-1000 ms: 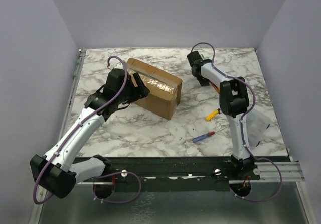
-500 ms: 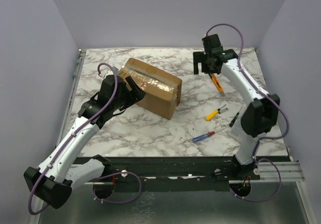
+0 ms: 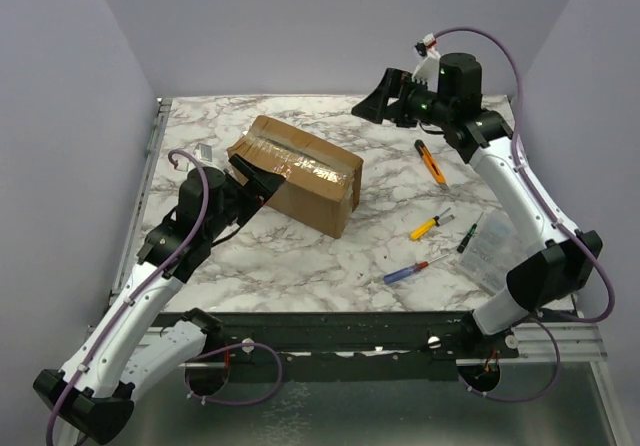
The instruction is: Unpack the express box
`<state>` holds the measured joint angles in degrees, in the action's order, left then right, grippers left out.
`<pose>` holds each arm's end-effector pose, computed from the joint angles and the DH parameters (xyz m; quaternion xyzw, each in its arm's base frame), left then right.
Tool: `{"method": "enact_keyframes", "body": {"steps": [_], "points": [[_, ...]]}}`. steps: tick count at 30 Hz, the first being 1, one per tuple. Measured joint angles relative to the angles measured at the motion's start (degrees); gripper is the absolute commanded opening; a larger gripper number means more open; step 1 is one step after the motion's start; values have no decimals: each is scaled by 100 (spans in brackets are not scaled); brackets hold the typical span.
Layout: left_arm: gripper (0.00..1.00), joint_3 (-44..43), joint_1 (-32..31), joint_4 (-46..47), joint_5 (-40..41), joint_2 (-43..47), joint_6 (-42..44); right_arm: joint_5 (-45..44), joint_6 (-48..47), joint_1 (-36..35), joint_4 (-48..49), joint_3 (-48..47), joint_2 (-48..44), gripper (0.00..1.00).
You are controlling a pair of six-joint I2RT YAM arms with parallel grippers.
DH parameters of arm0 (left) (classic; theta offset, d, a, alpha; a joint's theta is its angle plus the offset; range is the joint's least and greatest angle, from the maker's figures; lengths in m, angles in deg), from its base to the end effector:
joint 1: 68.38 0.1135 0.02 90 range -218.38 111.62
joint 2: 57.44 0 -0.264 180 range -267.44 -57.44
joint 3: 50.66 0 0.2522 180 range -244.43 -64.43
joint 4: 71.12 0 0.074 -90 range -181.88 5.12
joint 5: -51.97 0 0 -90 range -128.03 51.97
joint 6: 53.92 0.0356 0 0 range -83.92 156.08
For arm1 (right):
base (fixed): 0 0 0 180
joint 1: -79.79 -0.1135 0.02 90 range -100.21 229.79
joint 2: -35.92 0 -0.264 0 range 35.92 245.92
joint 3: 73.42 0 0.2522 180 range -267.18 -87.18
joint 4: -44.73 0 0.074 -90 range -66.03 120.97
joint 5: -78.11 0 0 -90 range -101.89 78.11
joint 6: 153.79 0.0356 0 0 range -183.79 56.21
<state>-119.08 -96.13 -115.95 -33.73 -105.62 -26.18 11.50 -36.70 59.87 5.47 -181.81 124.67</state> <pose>0.1607 -0.0815 0.3519 -0.2688 0.7970 -0.3595 0.4041 0.3264 0.1333 0.4264 -0.0665 0.8060 0.3770 0.4514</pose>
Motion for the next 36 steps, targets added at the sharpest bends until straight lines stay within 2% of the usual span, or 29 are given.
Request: {"method": "enact_keyframes", "body": {"steps": [4,8,10,14,16,20,24,28,32,36], "points": [[90,210,0,356,26,111,-249,723,229,-13,404,-175,656,99],[92,358,0,662,13,-90,-345,1130,192,-13,297,-868,1676,97],[91,461,2,896,-42,-269,-396,1226,81,-13,129,-1178,2059,91],[87,527,4,1311,-334,-870,-417,1399,-195,-13,-212,-1593,2516,72],[86,516,7,1467,-507,-1274,-382,1545,-243,-13,-264,-1460,2535,69],[86,435,24,1655,-774,-1921,-247,1891,-70,-15,210,-28,2046,69],[86,297,26,1709,-802,-1998,-11,2124,597,-31,1075,1609,1193,69],[84,236,26,1744,-798,-2026,319,1906,1027,-273,1558,2739,221,69],[85,192,74,1775,-789,-2026,675,1390,1458,-671,1808,3515,-498,79],[91,109,63,1722,-901,-2026,1091,885,1552,-883,1753,3816,-977,88]]}}
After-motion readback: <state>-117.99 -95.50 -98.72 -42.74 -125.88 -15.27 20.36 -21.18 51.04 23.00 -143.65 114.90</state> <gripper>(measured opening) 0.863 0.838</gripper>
